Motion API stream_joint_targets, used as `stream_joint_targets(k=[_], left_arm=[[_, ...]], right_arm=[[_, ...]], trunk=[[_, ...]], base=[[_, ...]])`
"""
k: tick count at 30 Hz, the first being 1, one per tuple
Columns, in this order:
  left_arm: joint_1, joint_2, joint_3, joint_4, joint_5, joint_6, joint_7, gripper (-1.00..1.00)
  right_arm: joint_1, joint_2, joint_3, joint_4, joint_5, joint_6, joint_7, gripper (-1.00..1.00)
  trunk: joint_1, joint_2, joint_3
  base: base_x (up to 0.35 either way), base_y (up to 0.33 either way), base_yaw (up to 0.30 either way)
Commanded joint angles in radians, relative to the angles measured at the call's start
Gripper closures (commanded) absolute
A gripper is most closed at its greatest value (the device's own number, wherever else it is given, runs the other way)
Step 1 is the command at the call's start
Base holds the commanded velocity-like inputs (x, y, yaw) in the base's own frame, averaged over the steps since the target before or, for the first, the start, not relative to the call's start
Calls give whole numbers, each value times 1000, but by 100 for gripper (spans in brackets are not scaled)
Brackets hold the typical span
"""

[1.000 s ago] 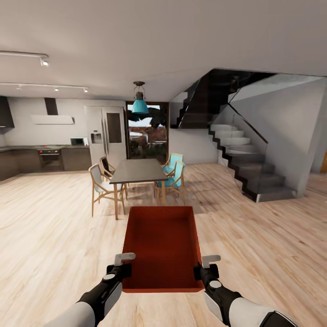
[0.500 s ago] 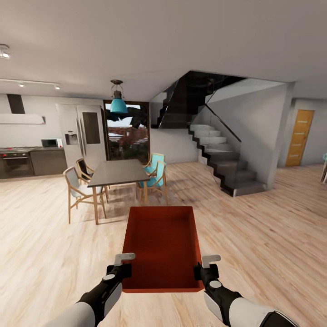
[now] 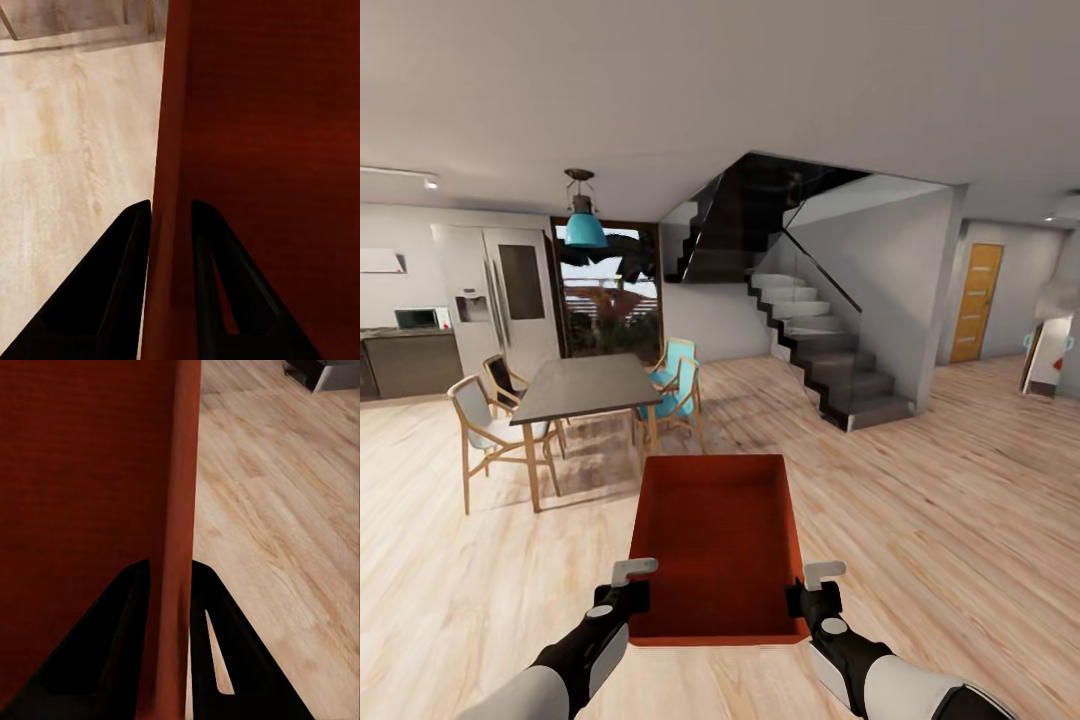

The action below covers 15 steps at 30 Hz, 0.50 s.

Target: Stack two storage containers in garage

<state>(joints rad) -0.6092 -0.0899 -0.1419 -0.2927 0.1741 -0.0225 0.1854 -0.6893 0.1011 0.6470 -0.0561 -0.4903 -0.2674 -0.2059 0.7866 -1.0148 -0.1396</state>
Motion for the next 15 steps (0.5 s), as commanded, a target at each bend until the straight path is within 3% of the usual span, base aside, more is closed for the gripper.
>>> stream_joint_targets(k=[1, 15], left_arm=[[0, 0, -1, -2, -6, -79, 14, 100], [0, -1, 1, 49, -5, -79, 14, 100]], right_arm=[[-1, 3, -41, 2, -14, -1, -4, 100], [-1, 3, -41, 2, -15, -1, -4, 100]], trunk=[[1, -1, -1], [1, -1, -1]], base=[[313, 0, -4], [314, 0, 0]])
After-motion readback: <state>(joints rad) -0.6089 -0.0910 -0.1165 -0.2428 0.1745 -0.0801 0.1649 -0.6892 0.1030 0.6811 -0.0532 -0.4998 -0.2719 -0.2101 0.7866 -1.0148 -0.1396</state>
